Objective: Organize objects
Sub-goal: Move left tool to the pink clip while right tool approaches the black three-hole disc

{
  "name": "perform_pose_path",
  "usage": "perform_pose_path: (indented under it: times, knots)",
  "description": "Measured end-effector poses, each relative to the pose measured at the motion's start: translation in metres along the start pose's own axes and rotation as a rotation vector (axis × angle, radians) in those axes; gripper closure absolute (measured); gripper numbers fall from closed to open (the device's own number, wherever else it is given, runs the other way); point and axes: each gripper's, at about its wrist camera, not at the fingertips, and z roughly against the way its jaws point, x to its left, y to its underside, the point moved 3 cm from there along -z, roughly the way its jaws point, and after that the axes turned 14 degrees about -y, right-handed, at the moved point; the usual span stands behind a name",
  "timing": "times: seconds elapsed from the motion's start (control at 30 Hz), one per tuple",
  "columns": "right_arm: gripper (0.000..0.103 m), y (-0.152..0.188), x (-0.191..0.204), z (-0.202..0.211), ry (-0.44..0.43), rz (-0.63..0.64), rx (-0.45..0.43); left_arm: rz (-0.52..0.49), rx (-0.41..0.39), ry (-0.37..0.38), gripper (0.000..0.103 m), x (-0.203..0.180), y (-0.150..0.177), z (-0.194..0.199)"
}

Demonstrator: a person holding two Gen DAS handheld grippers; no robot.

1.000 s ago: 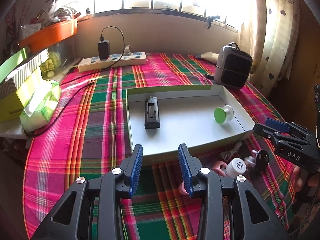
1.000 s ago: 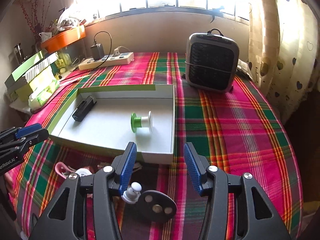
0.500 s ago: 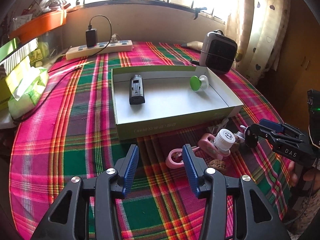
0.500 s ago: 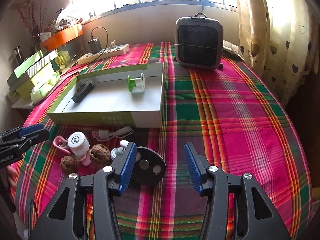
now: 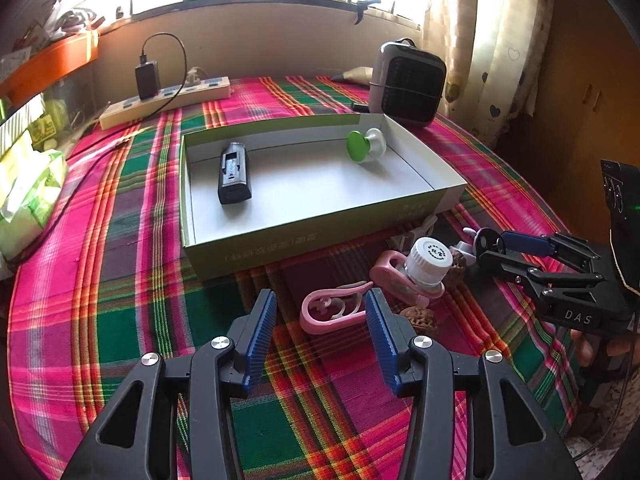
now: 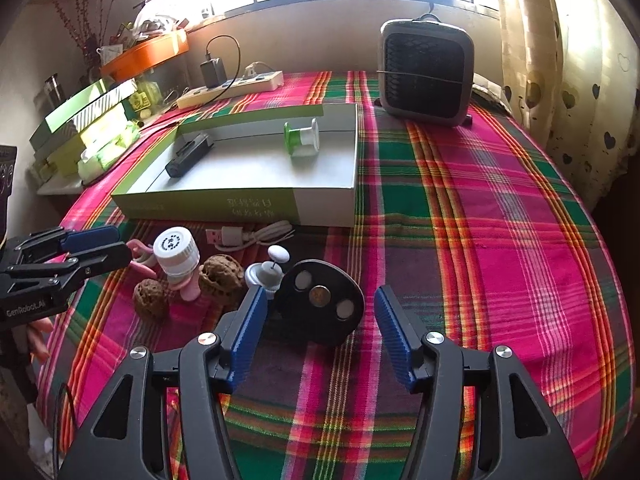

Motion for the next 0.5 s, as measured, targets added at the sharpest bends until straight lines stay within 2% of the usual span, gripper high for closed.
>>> perform_pose_path:
  times: [0.27, 0.5]
  knots:
    - [0.046, 0.002, 0.002, -0.010, 0.040, 0.042, 0.051, -0.001, 0.003, 0.015, 0.058, -0.001, -0.006, -0.012]
    - [0.046, 0.000, -0.003, -0.010, 0.100, 0.052, 0.059, -0.010, 0.007, 0.031, 0.058, -0.001, -0.006, -0.013]
